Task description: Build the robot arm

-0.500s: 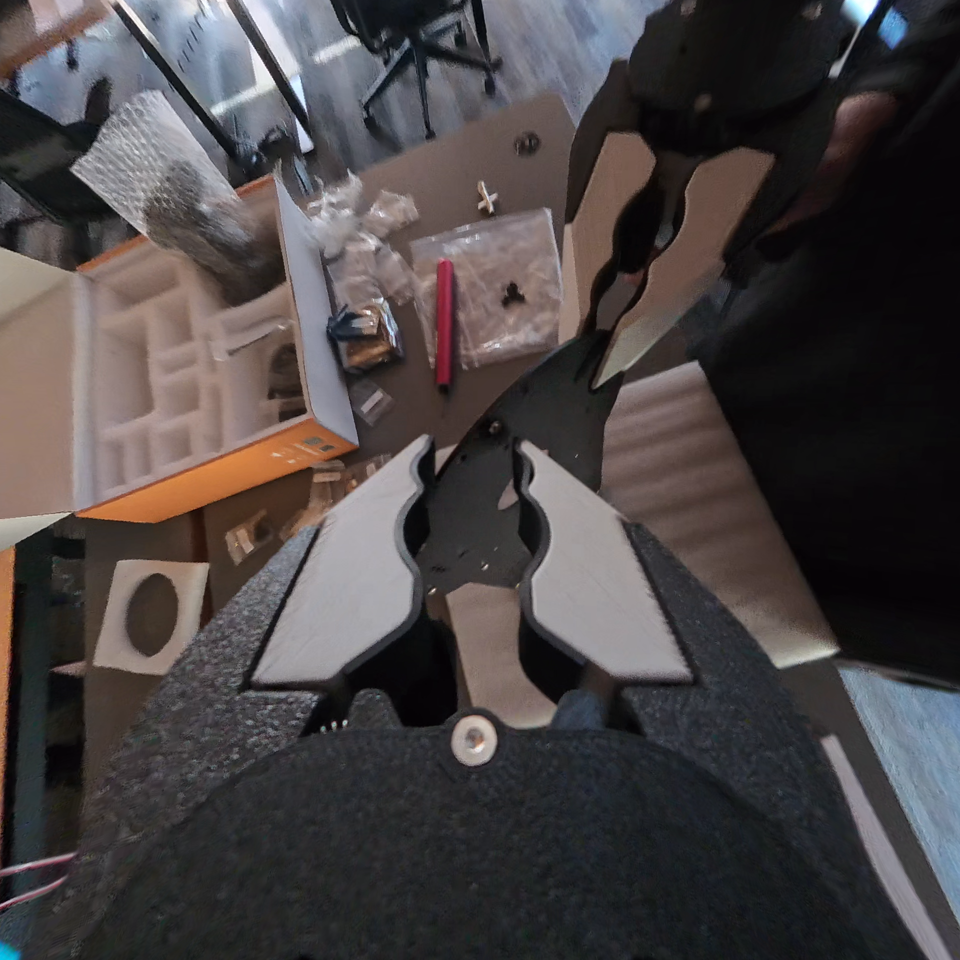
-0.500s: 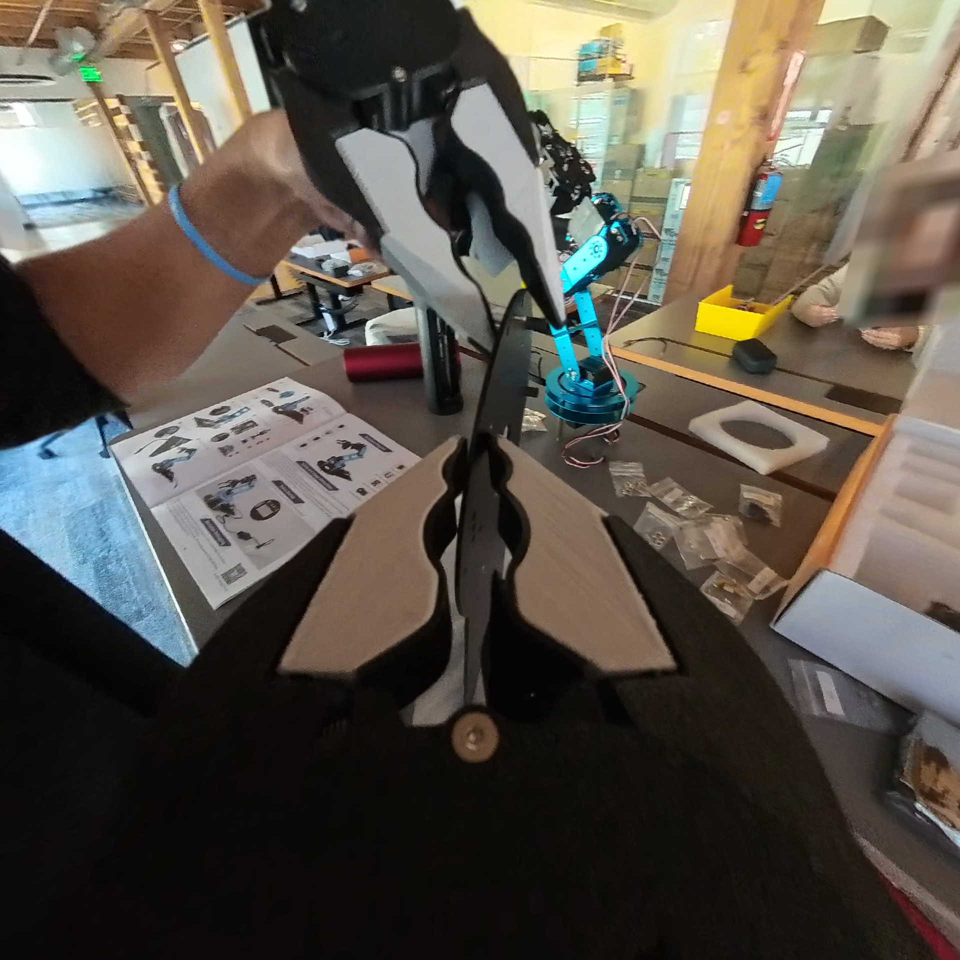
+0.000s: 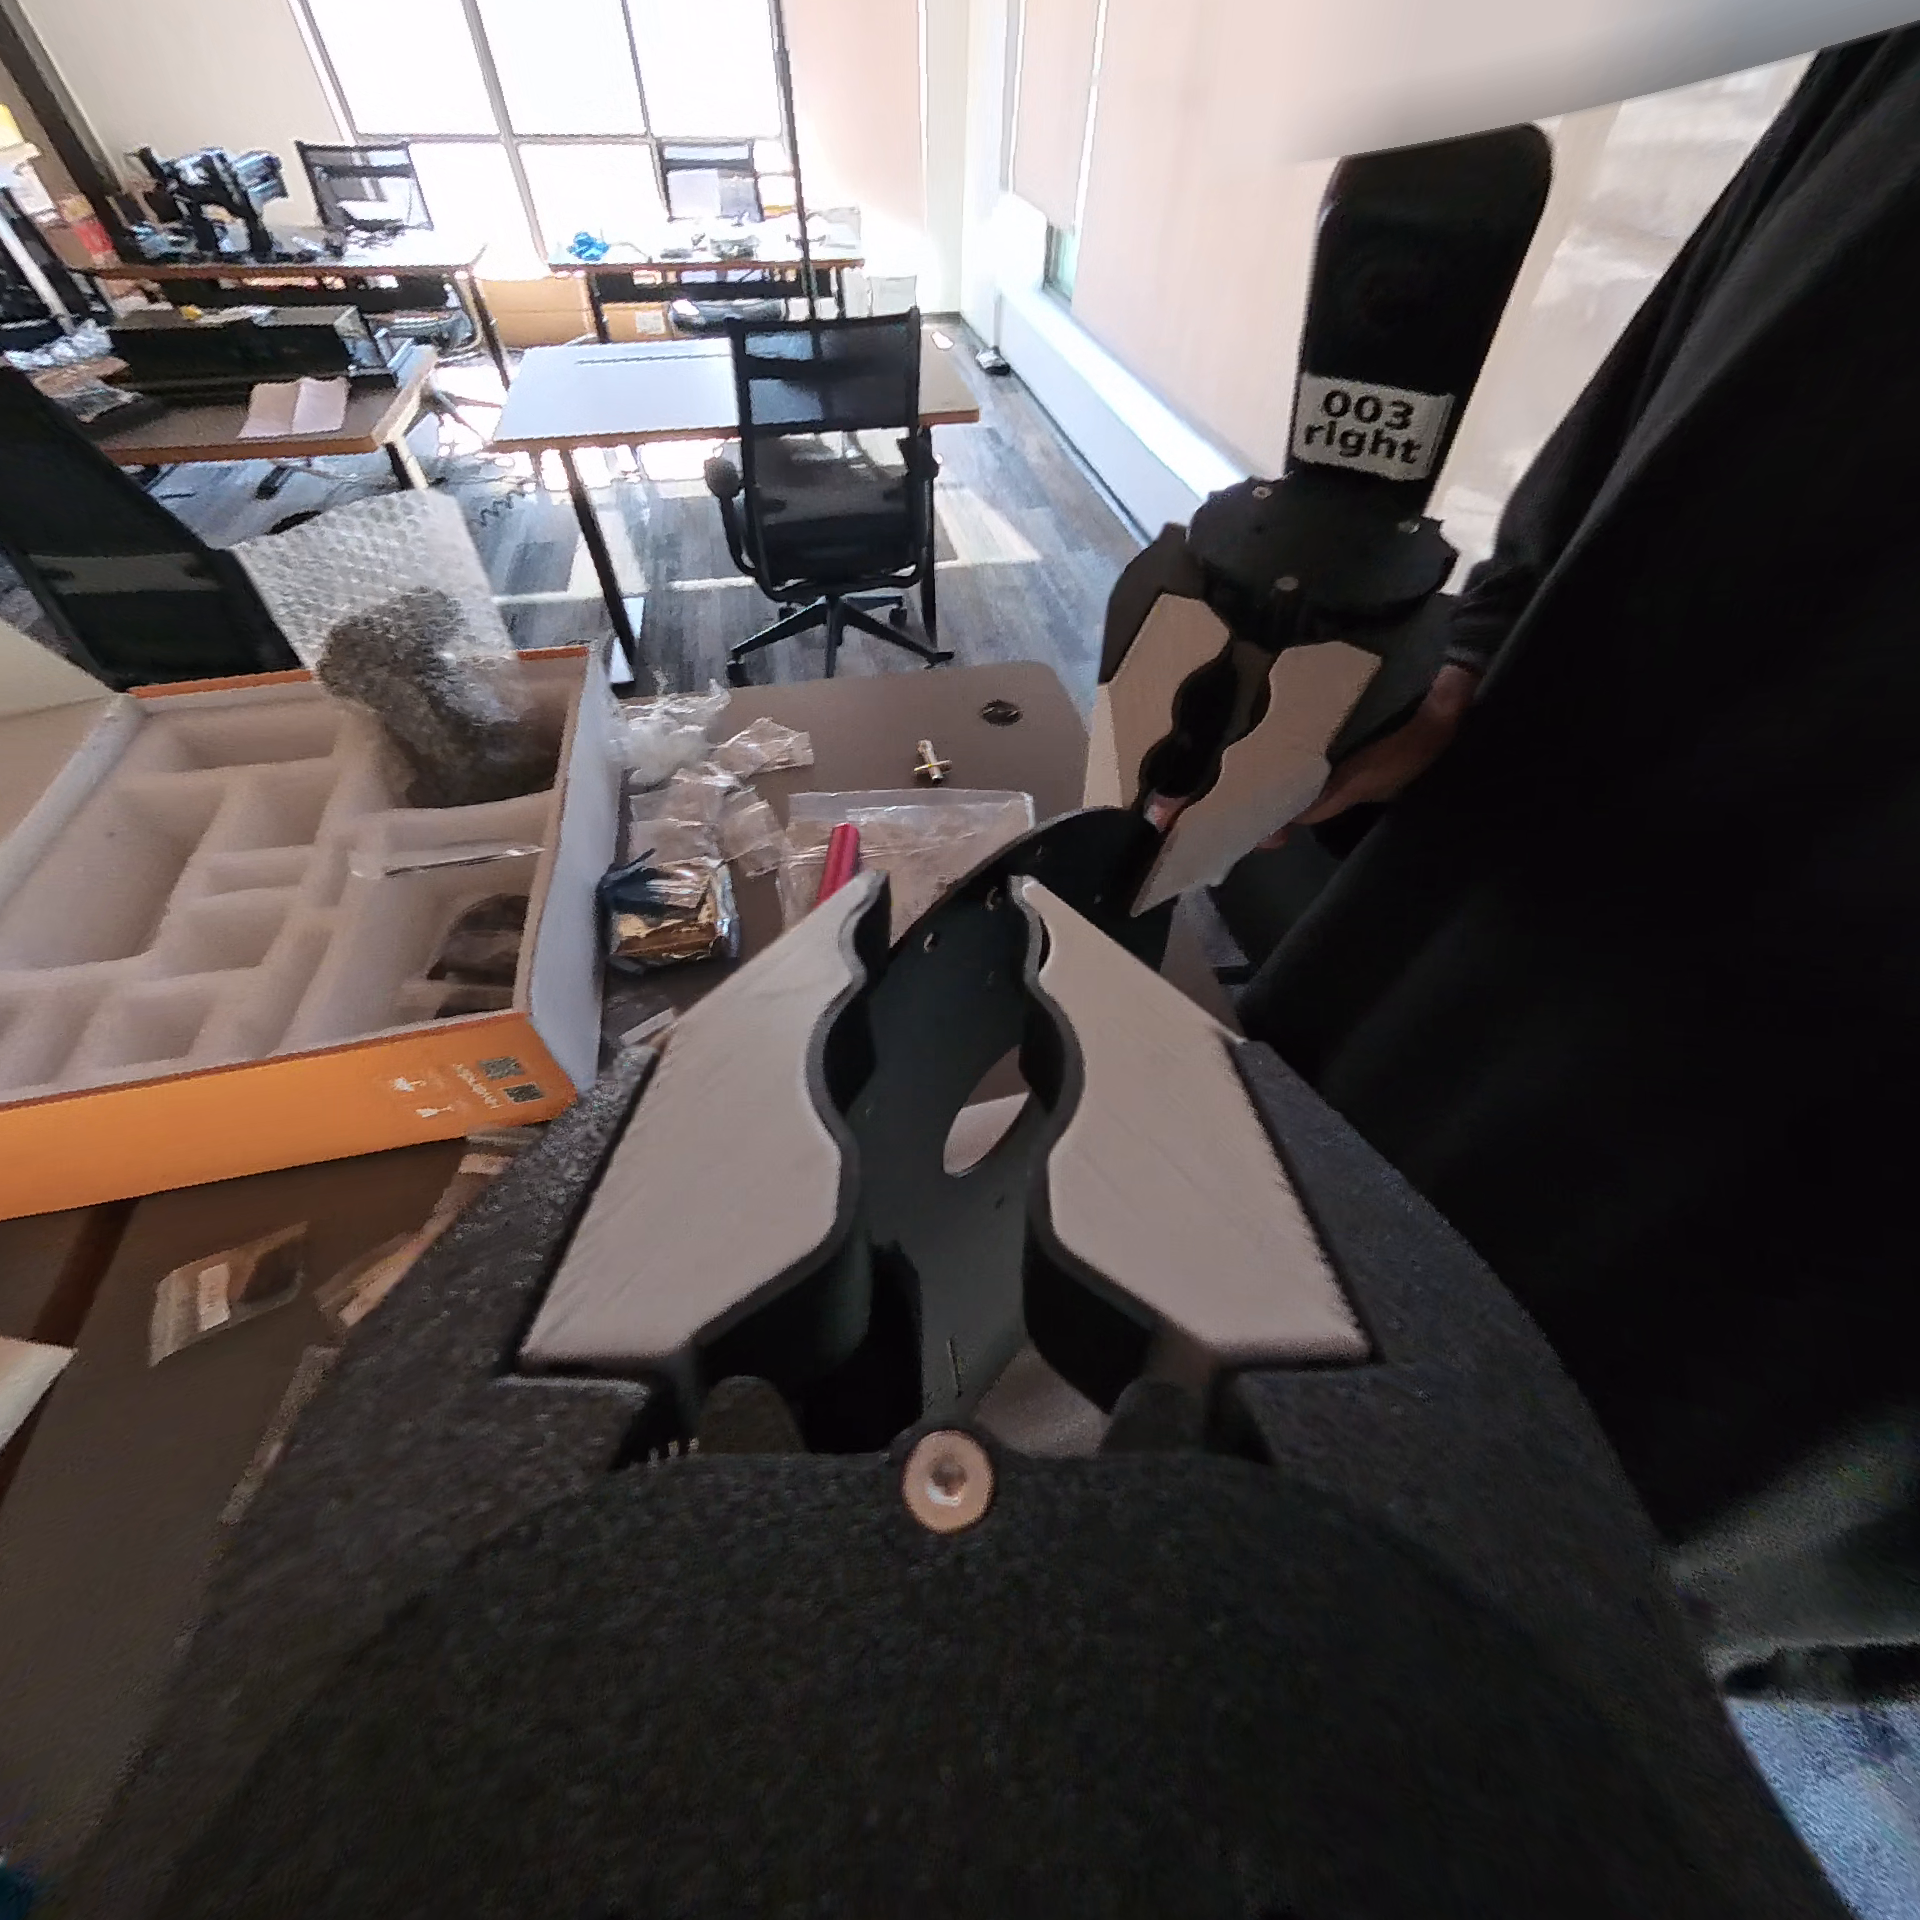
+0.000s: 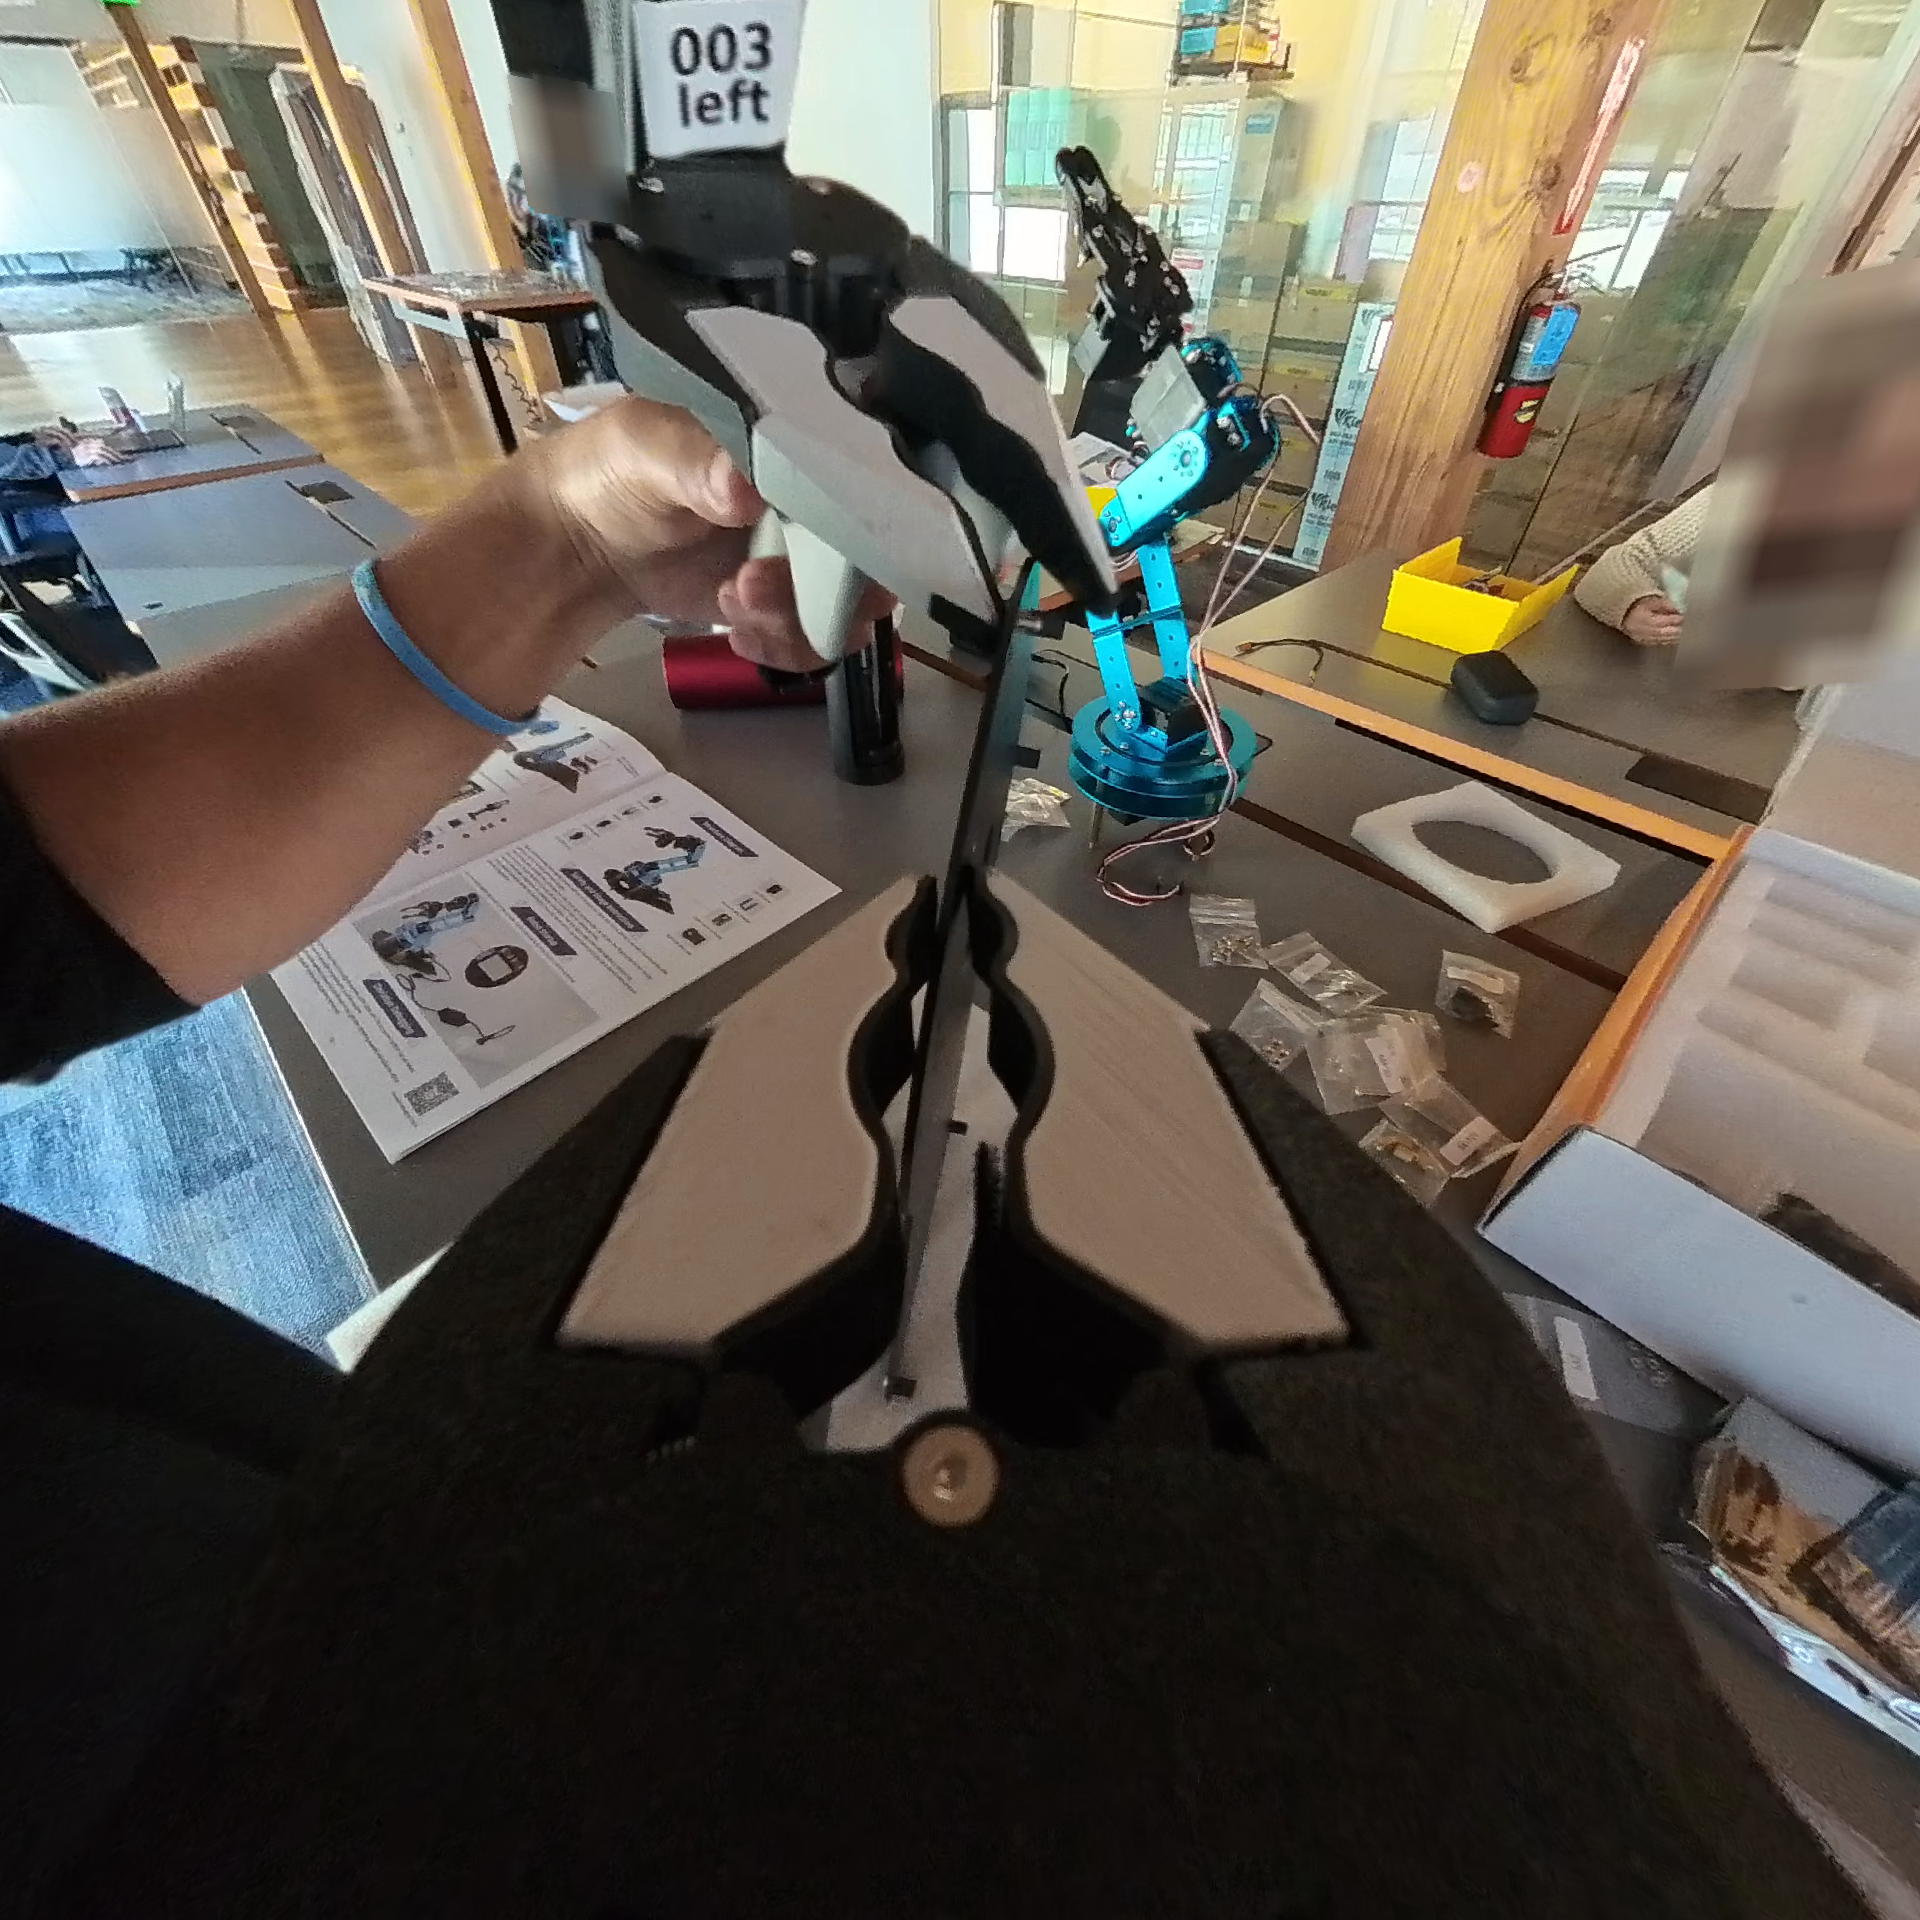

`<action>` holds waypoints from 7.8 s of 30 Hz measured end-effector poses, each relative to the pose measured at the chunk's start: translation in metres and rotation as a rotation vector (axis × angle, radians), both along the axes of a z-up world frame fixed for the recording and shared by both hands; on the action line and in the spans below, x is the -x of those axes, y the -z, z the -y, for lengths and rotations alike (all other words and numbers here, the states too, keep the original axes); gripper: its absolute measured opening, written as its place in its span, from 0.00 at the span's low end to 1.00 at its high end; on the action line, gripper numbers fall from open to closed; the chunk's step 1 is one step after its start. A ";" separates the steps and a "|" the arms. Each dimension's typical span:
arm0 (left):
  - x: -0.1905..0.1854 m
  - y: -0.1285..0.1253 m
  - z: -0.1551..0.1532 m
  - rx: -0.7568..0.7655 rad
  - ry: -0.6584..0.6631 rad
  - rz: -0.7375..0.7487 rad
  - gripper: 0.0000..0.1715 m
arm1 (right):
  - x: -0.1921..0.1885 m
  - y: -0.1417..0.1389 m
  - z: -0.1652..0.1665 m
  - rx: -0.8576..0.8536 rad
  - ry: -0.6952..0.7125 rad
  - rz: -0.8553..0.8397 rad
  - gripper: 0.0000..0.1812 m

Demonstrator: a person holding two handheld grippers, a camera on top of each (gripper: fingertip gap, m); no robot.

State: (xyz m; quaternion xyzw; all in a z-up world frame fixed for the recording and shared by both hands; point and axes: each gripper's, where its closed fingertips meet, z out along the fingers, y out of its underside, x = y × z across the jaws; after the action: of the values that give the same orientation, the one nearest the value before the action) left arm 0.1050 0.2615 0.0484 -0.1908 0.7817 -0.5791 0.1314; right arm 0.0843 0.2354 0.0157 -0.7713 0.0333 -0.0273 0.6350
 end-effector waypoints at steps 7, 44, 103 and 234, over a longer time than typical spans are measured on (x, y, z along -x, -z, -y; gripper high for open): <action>0.014 -0.003 -0.006 0.109 0.089 0.030 0.12 | 0.011 -0.002 -0.005 -0.026 -0.050 -0.034 0.03; 0.029 -0.005 -0.011 0.093 0.199 0.152 0.10 | 0.020 -0.012 0.021 -0.091 -0.215 -0.125 0.12; 0.020 -0.021 -0.028 0.246 -0.354 0.252 0.27 | 0.015 0.014 -0.002 0.023 -0.104 -0.033 0.04; 0.024 0.011 -0.036 0.566 -0.484 -0.025 0.48 | -0.114 0.246 0.199 0.719 -0.164 -0.016 0.03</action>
State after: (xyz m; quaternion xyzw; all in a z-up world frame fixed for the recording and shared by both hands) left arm 0.0811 0.2974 0.0375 -0.4058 0.5243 -0.7222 0.1969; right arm 0.1986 0.0361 -0.2308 -0.9455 -0.0353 0.0200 0.3230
